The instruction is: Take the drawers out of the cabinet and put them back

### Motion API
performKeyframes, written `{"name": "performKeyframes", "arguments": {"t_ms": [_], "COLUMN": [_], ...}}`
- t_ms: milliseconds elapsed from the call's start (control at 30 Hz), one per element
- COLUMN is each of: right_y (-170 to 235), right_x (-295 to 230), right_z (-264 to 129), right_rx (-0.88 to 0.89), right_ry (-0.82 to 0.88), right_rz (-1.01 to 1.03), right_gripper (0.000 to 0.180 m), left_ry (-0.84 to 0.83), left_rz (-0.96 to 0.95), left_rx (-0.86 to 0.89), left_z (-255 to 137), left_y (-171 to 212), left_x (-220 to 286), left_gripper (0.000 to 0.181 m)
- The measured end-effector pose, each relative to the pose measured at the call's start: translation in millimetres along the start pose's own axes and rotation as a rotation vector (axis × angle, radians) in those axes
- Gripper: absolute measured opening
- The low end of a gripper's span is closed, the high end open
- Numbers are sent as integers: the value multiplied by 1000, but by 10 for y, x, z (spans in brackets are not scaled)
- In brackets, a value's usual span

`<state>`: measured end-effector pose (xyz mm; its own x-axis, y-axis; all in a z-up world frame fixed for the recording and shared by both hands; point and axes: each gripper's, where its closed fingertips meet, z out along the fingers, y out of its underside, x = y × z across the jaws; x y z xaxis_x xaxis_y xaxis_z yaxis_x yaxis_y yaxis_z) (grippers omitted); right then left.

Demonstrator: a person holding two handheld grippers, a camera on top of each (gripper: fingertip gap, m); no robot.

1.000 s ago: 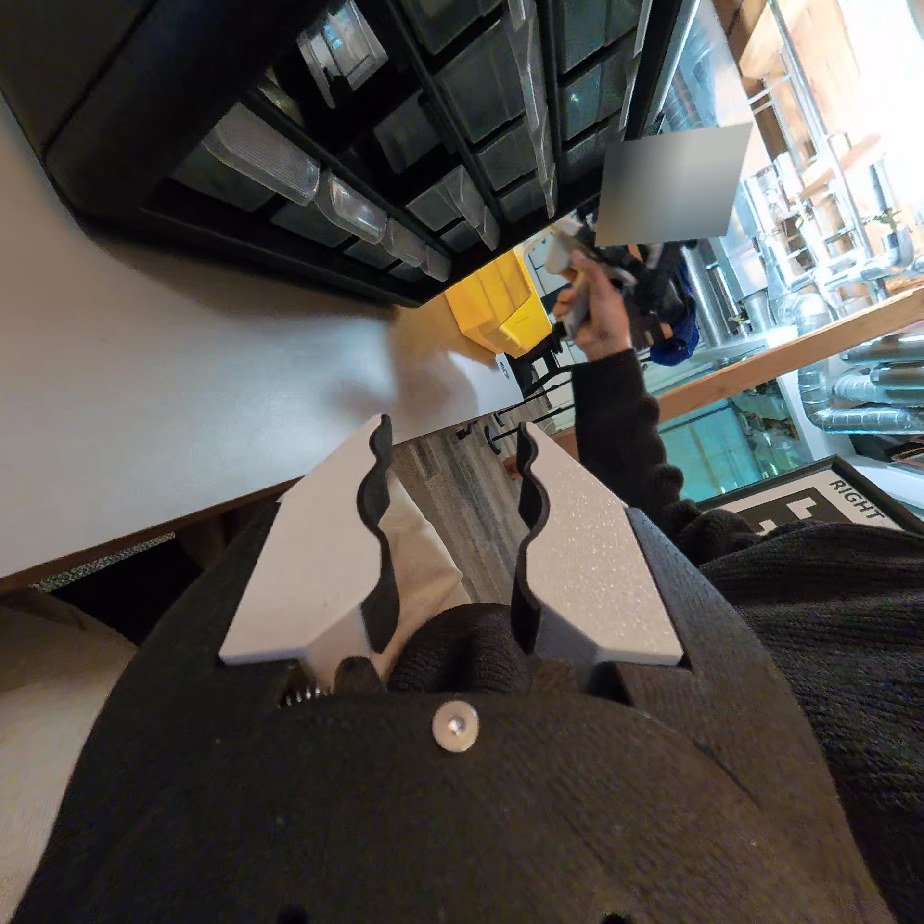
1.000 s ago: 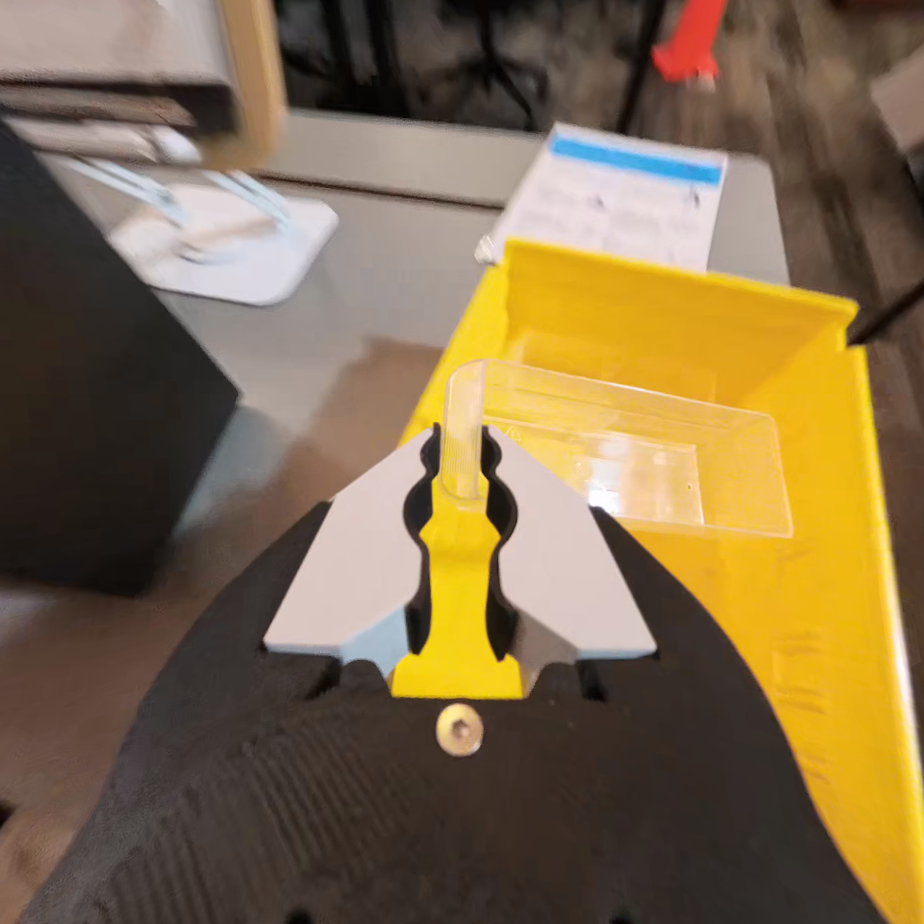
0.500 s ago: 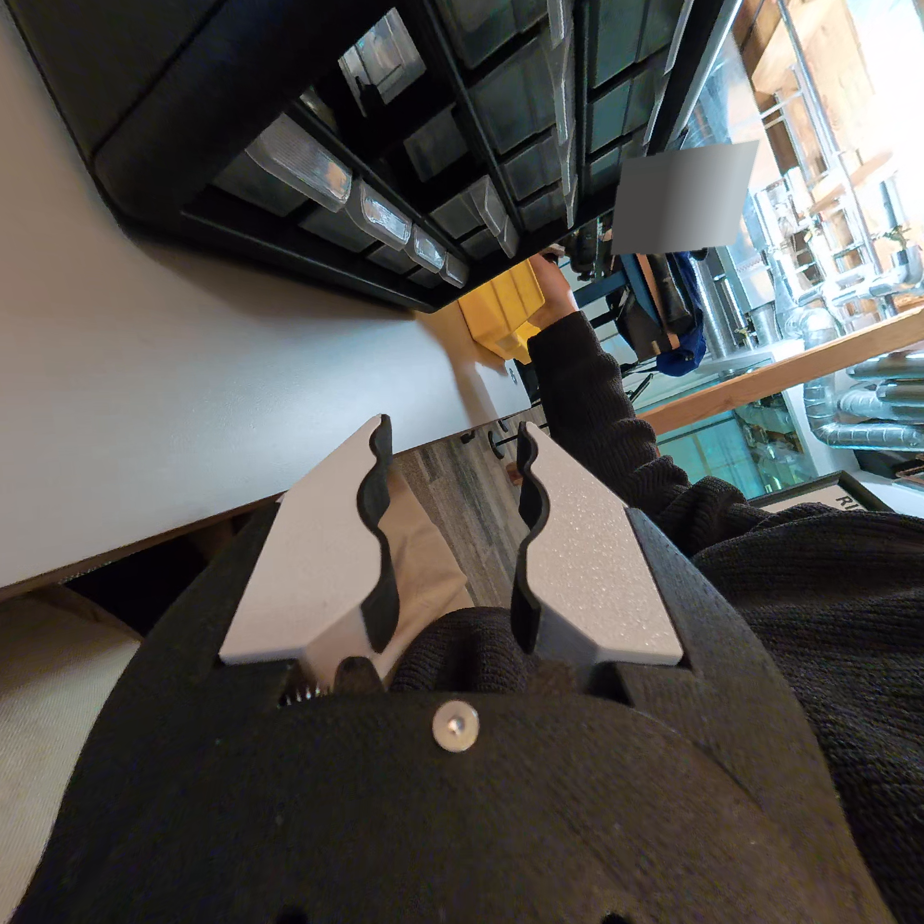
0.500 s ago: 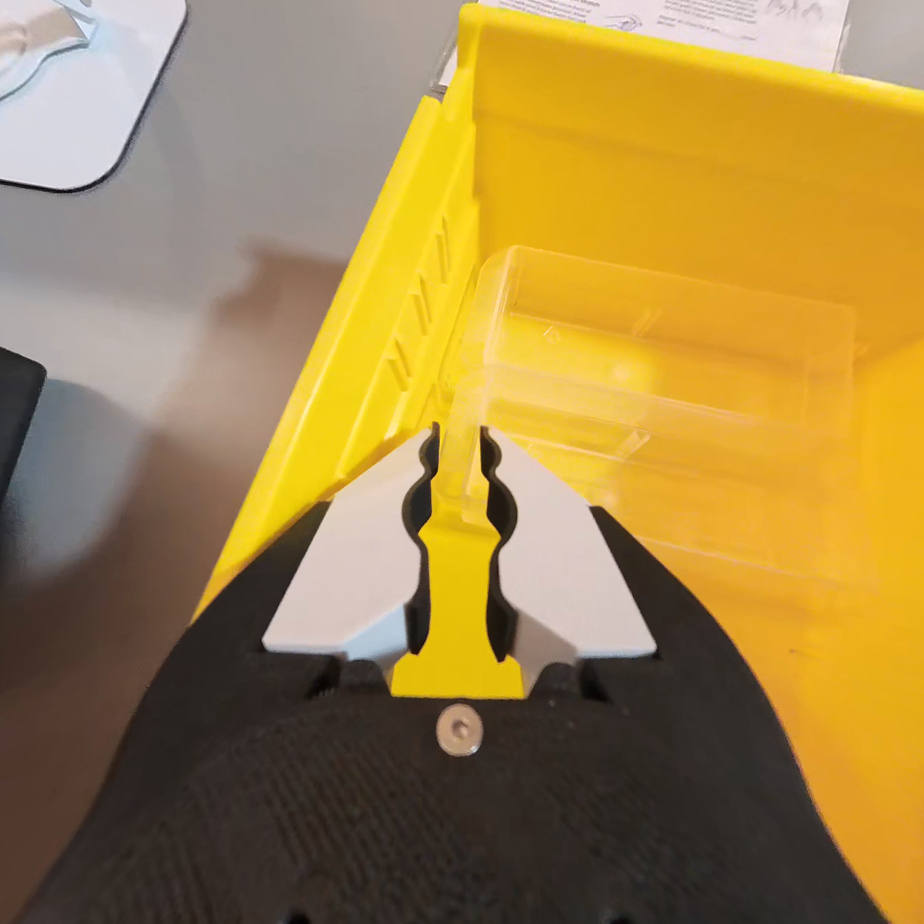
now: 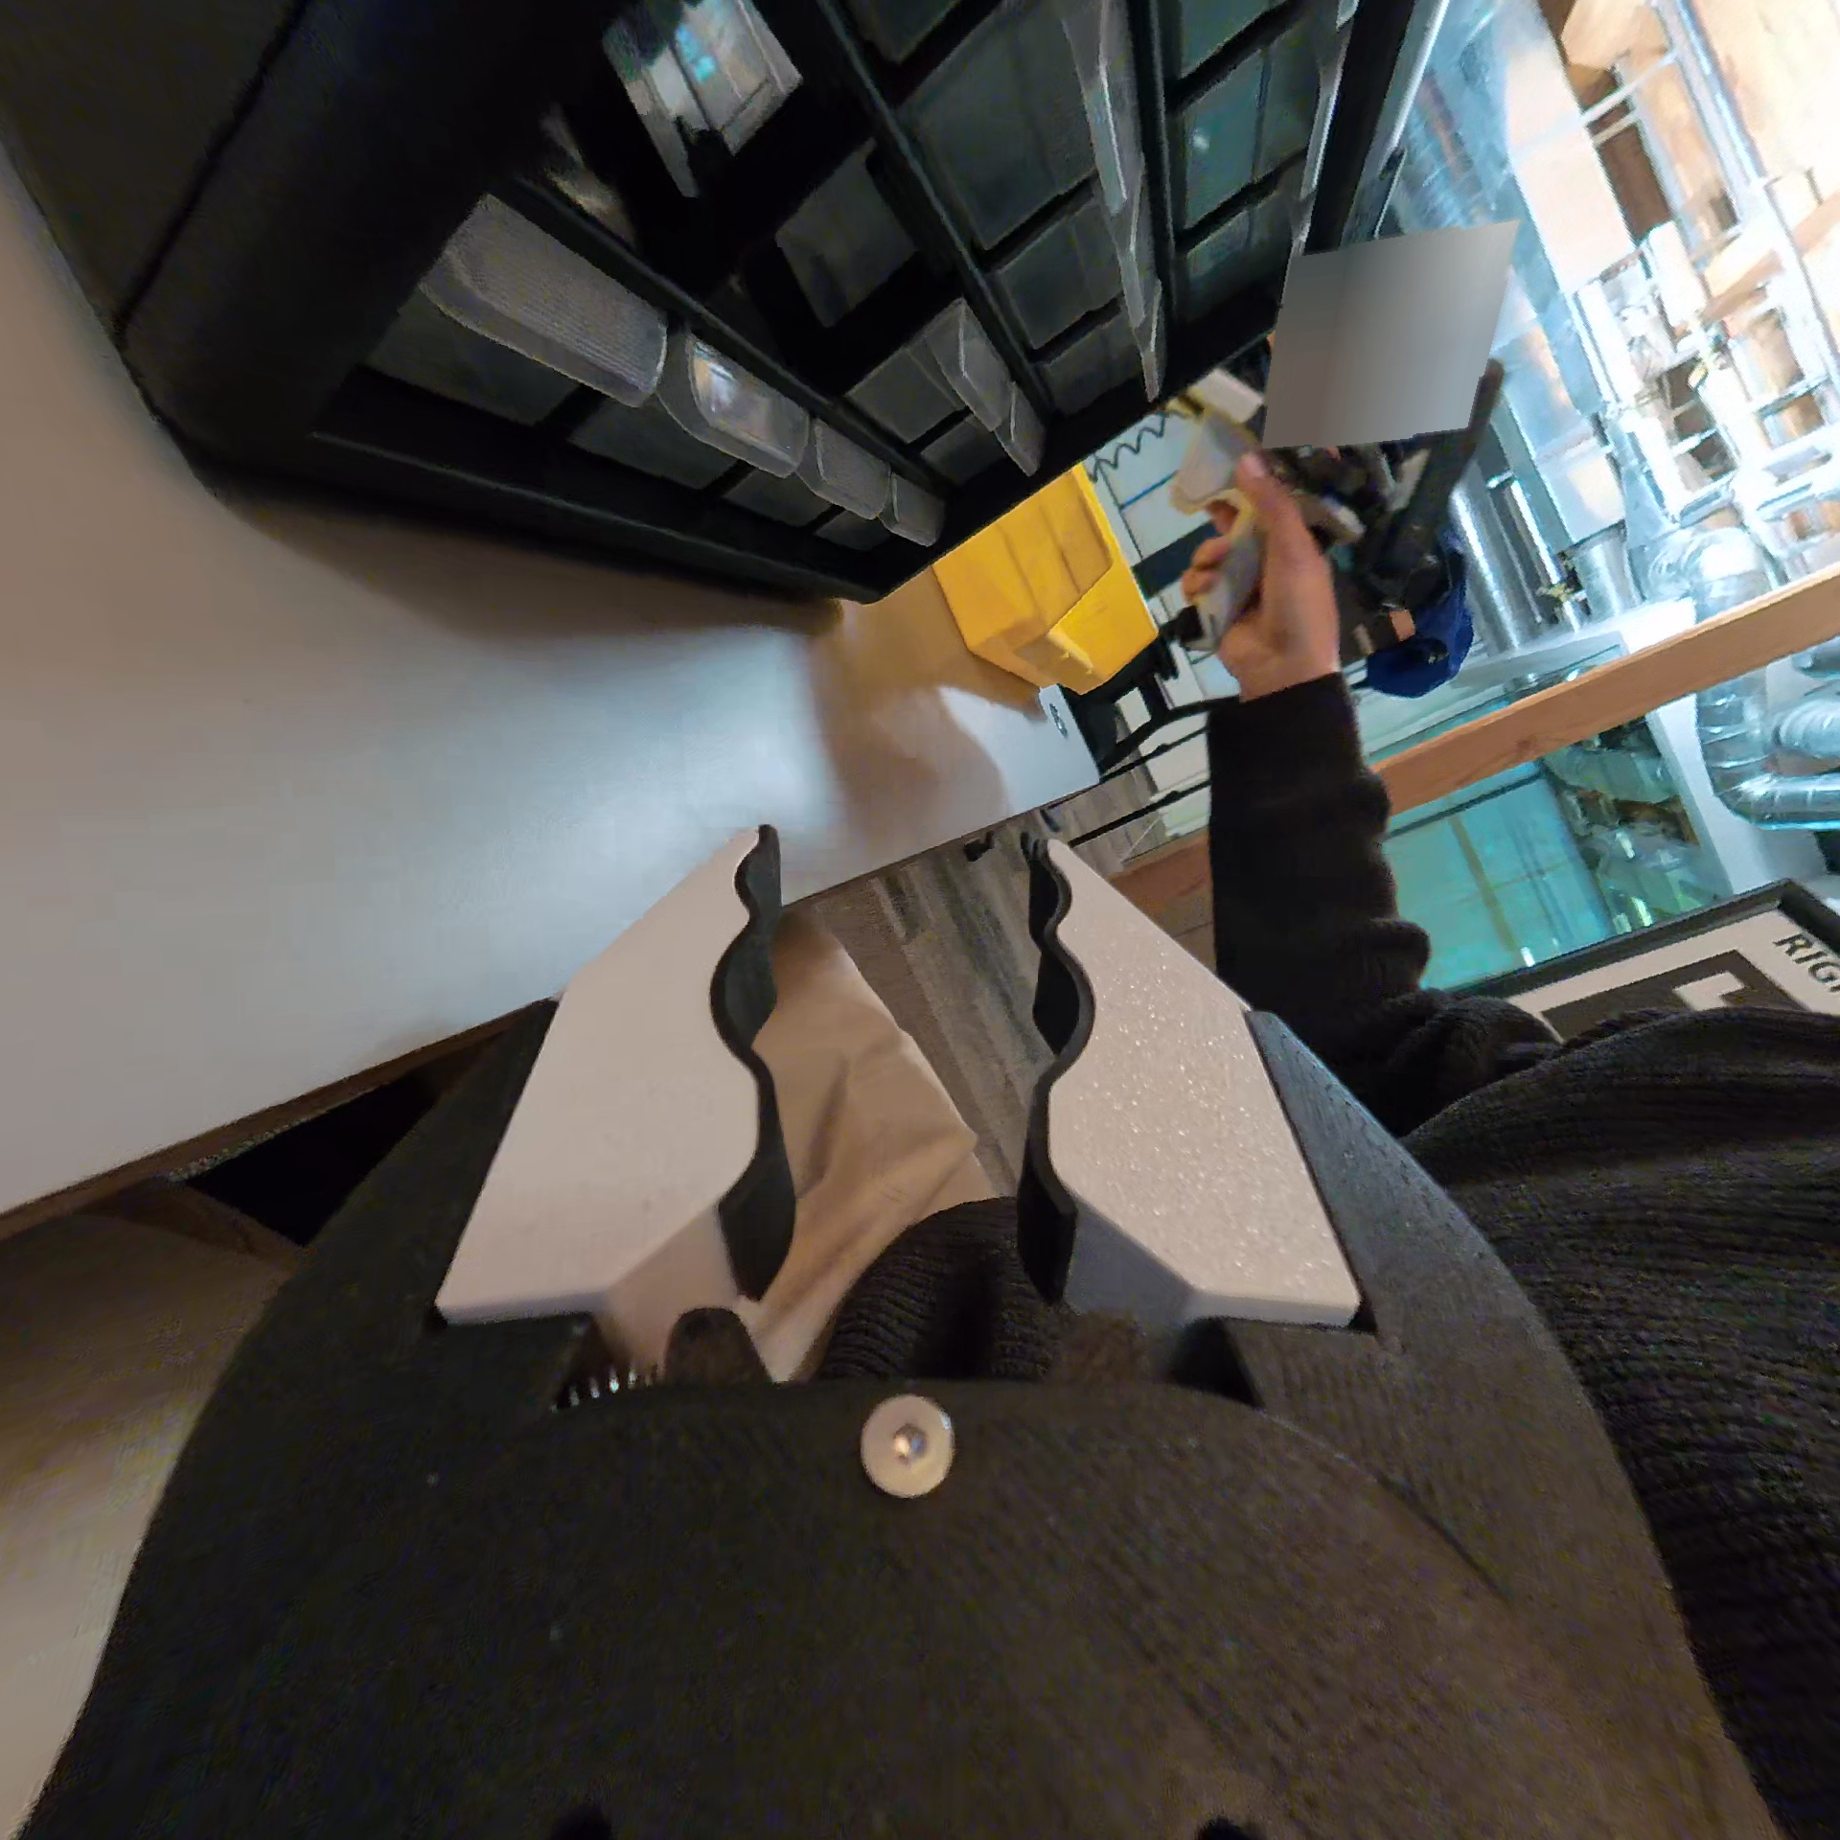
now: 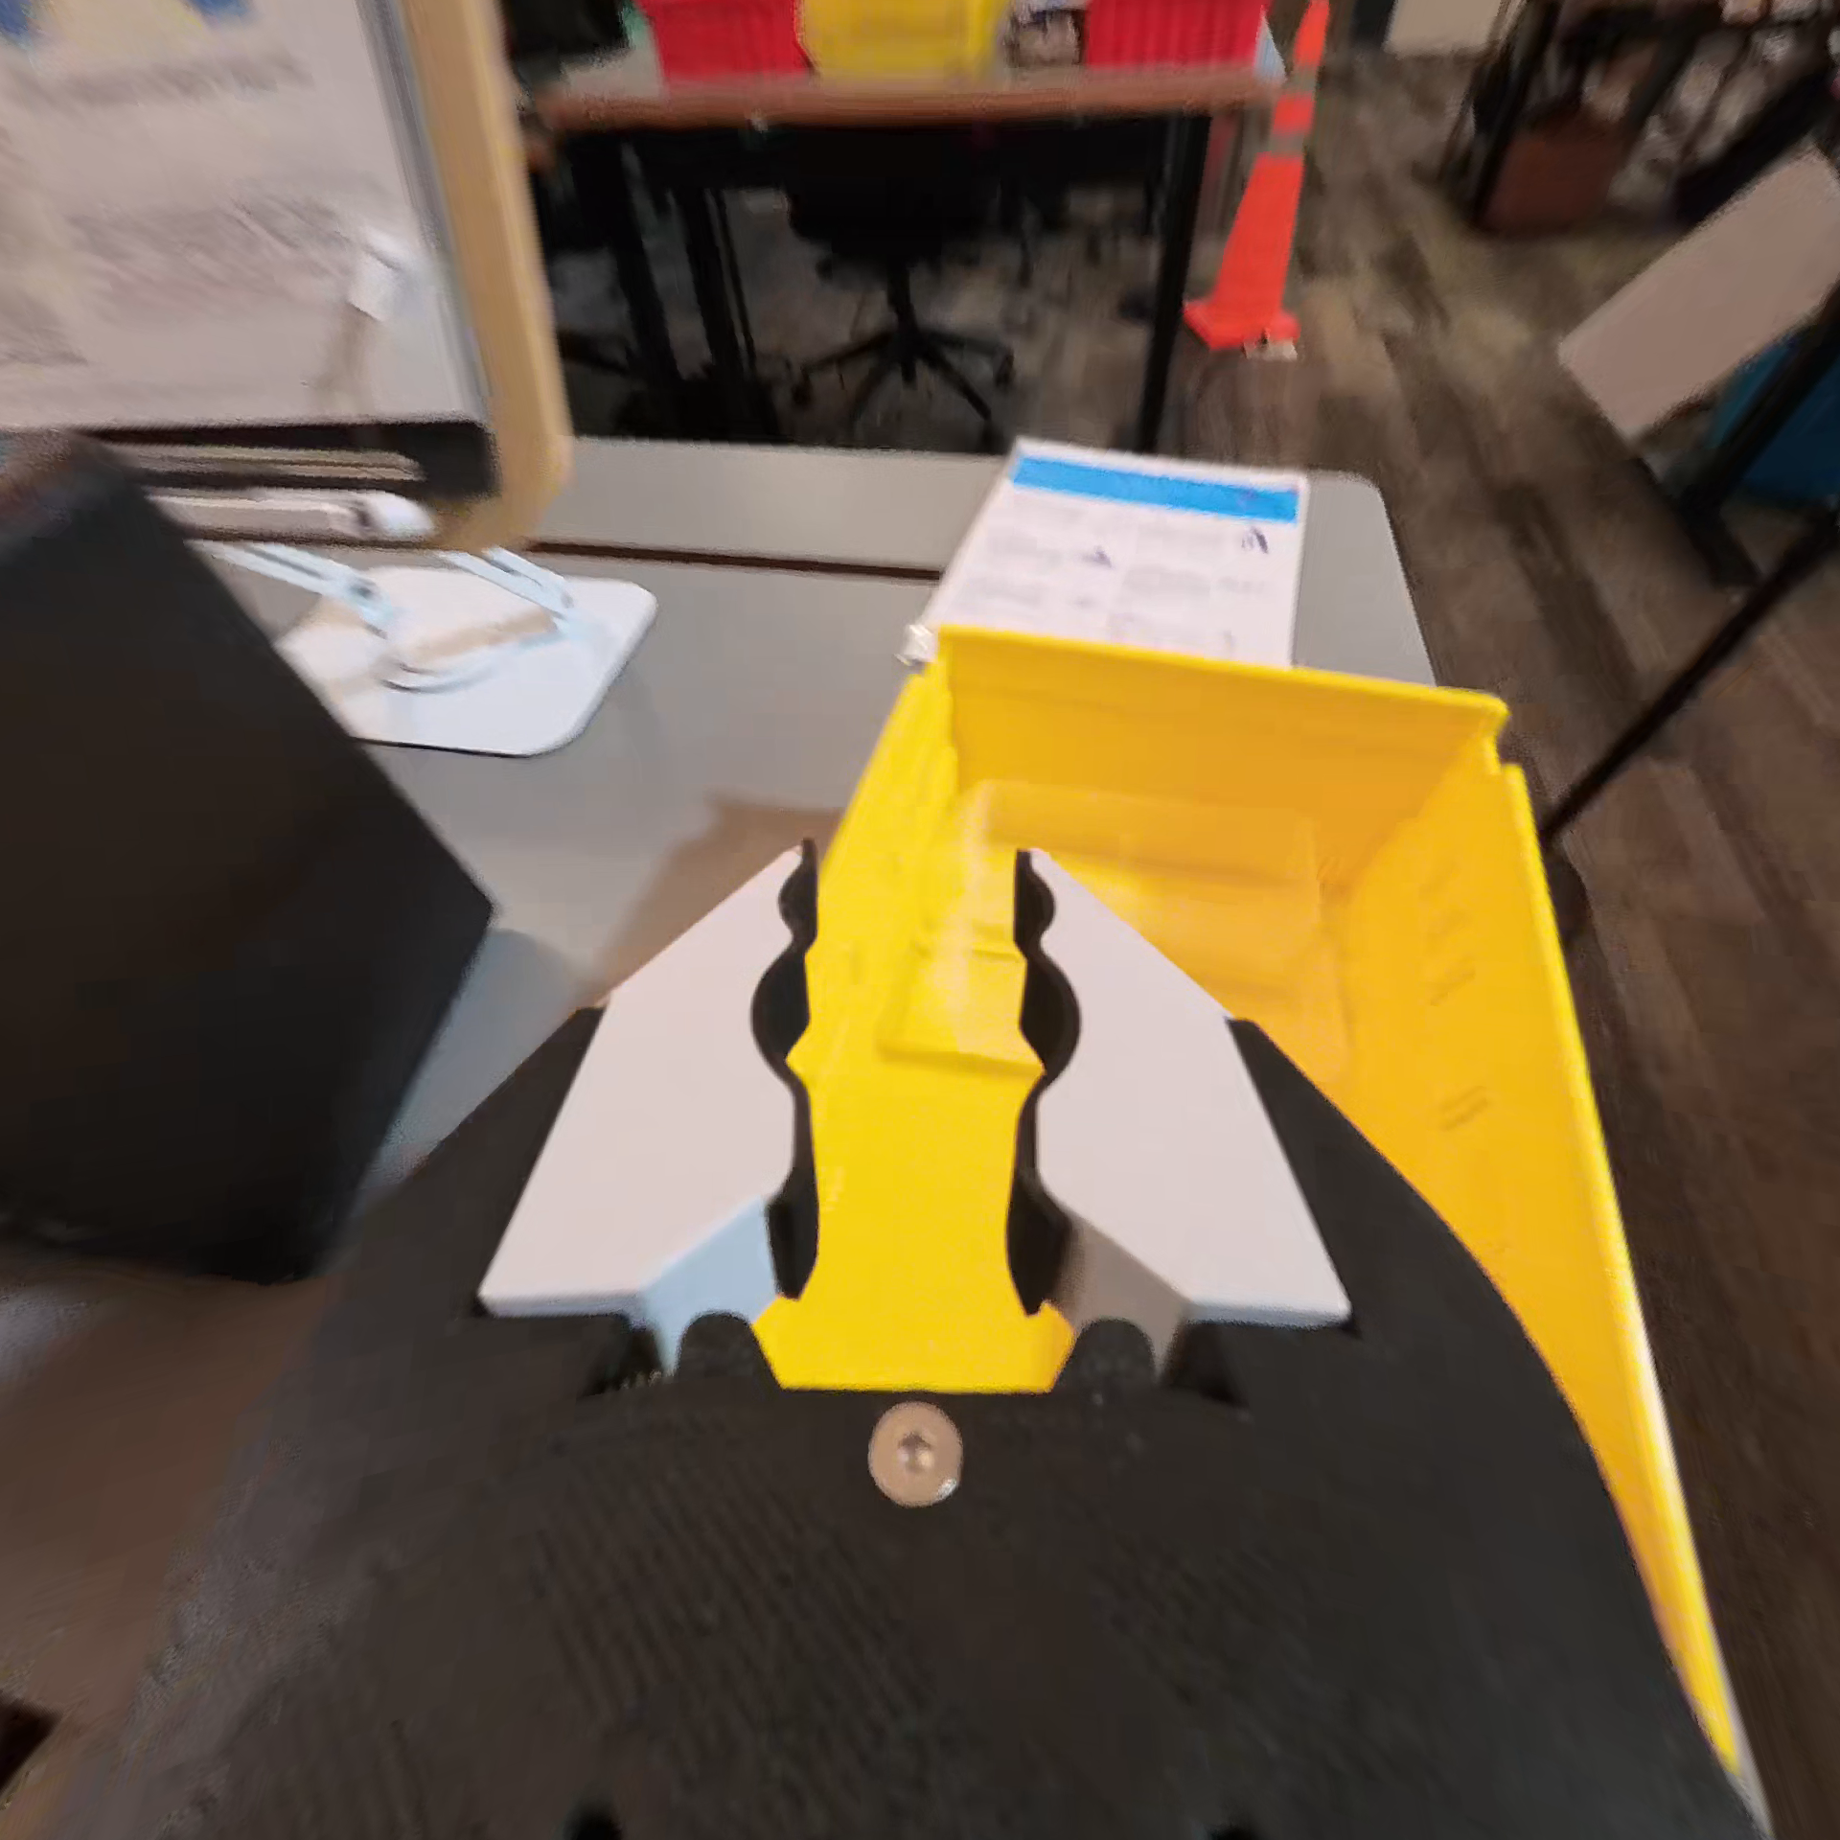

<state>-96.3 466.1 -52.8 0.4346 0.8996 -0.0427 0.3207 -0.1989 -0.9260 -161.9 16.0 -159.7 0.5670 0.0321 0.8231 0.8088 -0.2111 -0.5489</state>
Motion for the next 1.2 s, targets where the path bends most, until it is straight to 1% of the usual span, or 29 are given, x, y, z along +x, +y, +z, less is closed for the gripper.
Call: {"name": "performKeyframes", "arguments": {"t_ms": [133,233,300,333,400,467,533,600,633,733,833,967,1067,1100,1167,1200], "right_y": [-193,-138,-12,79,310,536,737,915,967,1017,1010,999,1014,1021,1042,1059], "right_x": [-740,-1364,-1712,-1877,-2149,-2372,-2580,-2686,-2702,-2669,-2615,-2559,-2551,-2555,-2571,-2580], "right_z": [-471,-723,-822,-843,-825,-788,-773,-732,-718,-717,-740,-750,-740,-733,-716,-704], "right_rx": [158,271,332,346,325,305,284,212,188,183,187,184,174,170,161,154], "right_ry": [-151,-251,-316,-361,-426,-475,-546,-584,-590,-591,-610,-633,-641,-643,-648,-651], "right_rz": [-88,-187,-178,-154,-117,-82,-62,-106,-131,-155,-124,-79,-68,-69,-74,-78], "right_gripper": [36,28,22,22,22,21,21,22,22,22,22,23,23,23,23,23], "left_ry": [-19,-55,-77,-77,-60,-34,-20,-4,-5,-32,-7,42,44,31,7,12], "left_rz": [82,194,270,296,310,257,142,49,39,119,207,145,151,148,123,115], "left_rx": [-29,-46,-38,-30,-10,6,9,35,57,113,196,275,276,280,286,283], "left_z": [78,155,232,280,392,517,650,754,794,917,1028,1122,1212,1224,1226,1225], "left_y": [56,69,26,-8,-68,-106,-129,-190,-239,-400,-563,-693,-735,-753,-771,-762], "left_x": [46,82,142,196,314,373,326,277,261,236,226,217,231,209,138,124], "left_gripper": [48,49,49,49,48,48,44,42,41,41,40,31,30,27,11,6]}}
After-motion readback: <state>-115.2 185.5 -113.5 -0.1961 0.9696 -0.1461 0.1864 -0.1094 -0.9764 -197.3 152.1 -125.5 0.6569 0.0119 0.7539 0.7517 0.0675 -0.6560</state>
